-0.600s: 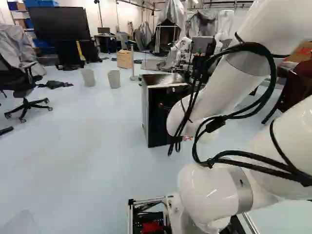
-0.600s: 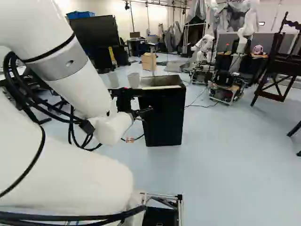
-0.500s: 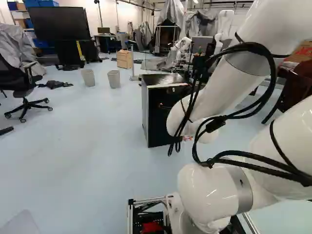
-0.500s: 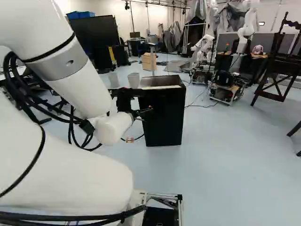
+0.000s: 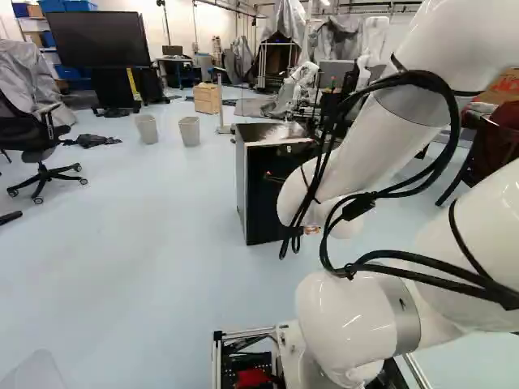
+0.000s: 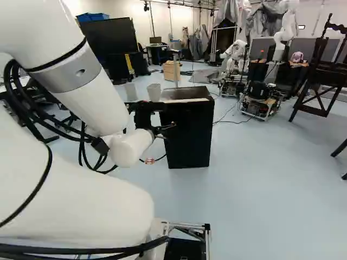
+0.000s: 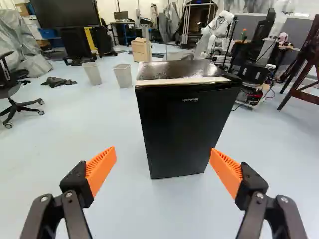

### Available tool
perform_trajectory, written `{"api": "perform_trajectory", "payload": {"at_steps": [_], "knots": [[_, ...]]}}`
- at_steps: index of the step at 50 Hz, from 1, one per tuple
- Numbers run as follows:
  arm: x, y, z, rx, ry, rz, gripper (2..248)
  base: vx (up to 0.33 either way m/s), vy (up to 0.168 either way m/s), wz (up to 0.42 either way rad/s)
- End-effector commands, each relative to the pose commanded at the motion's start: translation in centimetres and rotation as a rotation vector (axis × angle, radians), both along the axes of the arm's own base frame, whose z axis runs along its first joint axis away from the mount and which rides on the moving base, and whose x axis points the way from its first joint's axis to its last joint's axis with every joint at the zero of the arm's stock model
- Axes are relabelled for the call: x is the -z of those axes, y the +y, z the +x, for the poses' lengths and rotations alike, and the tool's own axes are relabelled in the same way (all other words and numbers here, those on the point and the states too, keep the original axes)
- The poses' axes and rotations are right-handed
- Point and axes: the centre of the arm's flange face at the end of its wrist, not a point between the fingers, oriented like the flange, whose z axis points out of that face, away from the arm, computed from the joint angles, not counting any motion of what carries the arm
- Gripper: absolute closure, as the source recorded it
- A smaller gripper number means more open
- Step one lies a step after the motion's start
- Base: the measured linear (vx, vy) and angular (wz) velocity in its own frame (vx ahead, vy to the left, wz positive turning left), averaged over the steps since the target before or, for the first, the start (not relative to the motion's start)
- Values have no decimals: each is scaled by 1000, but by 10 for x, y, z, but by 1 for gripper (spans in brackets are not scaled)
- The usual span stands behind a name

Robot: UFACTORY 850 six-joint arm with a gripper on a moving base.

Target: Grab a drink from the fridge

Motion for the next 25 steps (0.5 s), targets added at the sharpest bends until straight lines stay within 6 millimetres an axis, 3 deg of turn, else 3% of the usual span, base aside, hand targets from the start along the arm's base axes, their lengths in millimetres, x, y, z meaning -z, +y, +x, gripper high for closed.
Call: {"api": "perform_trajectory", "payload": {"at_steps": [25], "knots": [[0,0,0,0,0,0,3,34,28,-5]]}}
